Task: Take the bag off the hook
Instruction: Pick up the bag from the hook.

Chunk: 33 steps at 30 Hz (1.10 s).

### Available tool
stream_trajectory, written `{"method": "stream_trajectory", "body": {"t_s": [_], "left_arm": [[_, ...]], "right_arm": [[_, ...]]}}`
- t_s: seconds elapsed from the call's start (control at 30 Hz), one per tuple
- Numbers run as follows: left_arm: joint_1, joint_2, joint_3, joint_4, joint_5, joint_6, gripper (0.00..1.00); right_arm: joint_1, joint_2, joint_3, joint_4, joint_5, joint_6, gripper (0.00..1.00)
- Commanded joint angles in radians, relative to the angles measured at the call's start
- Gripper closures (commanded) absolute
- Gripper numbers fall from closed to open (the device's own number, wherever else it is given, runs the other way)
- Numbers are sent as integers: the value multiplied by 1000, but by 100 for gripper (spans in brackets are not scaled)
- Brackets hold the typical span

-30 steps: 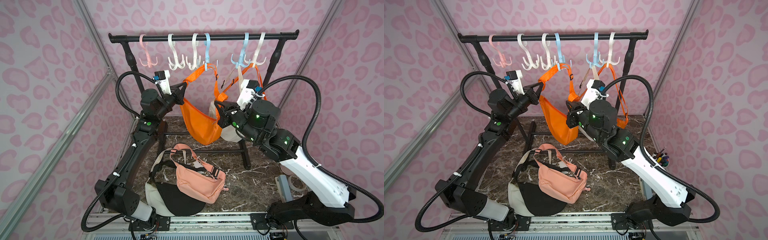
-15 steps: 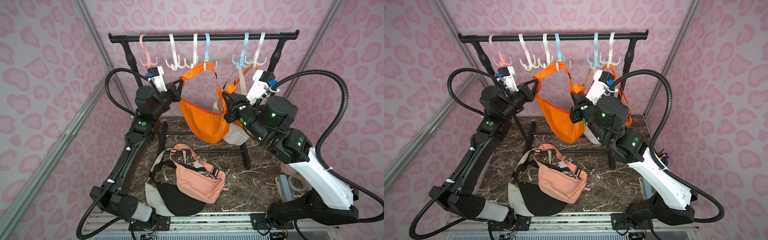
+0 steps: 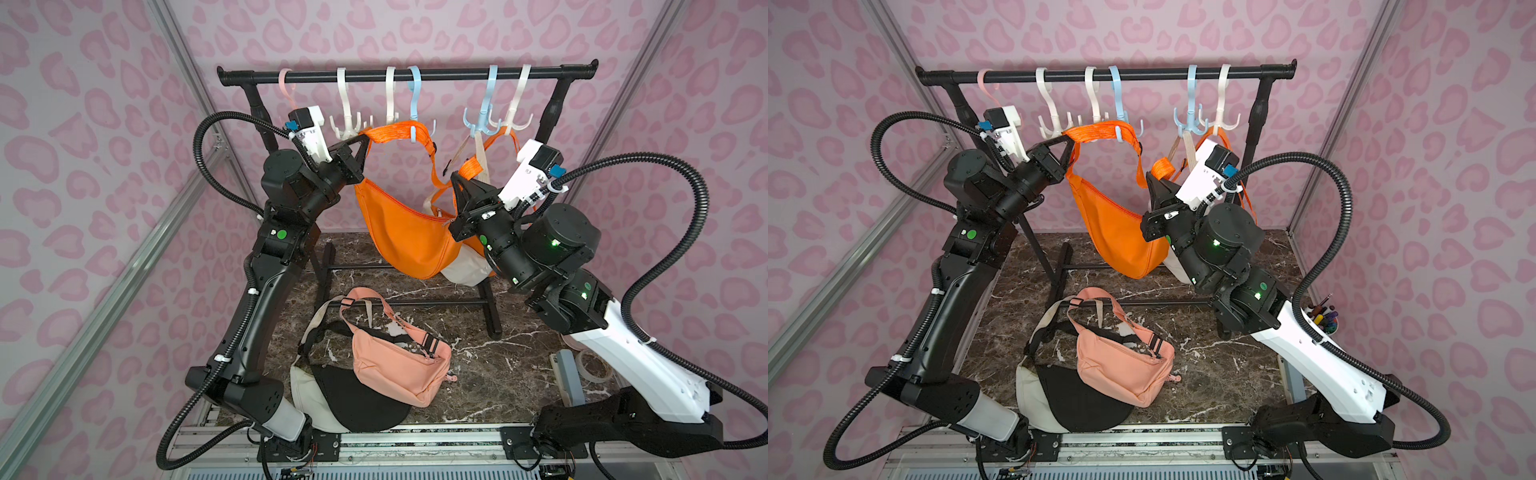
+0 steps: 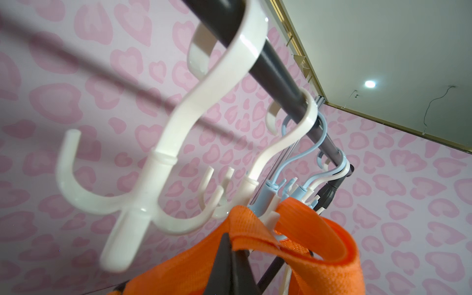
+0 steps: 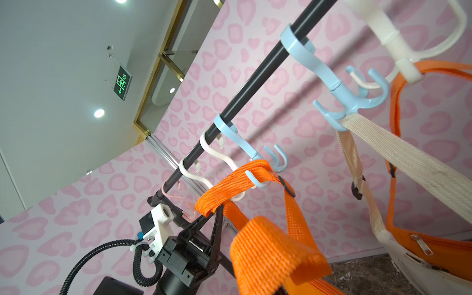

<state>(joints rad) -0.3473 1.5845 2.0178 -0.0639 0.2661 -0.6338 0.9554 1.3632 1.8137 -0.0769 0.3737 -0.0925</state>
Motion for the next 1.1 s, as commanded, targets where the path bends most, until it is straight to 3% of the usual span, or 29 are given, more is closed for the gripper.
{"method": "stream_trajectory", "body": {"t_s": [0.0,0.57,1.07], "left_arm": [[-8,29,70,-23,7,-2,97],[-44,108,297,-83,-51,-2,97],[-53,129,336,-41,-176,-89,97]], "right_arm": [[-1,-5,-22,182,34,-51,100],[0,-60,-197,470,-1,-100,100],[-26,-9,-205,707,-1,-170,100]]}}
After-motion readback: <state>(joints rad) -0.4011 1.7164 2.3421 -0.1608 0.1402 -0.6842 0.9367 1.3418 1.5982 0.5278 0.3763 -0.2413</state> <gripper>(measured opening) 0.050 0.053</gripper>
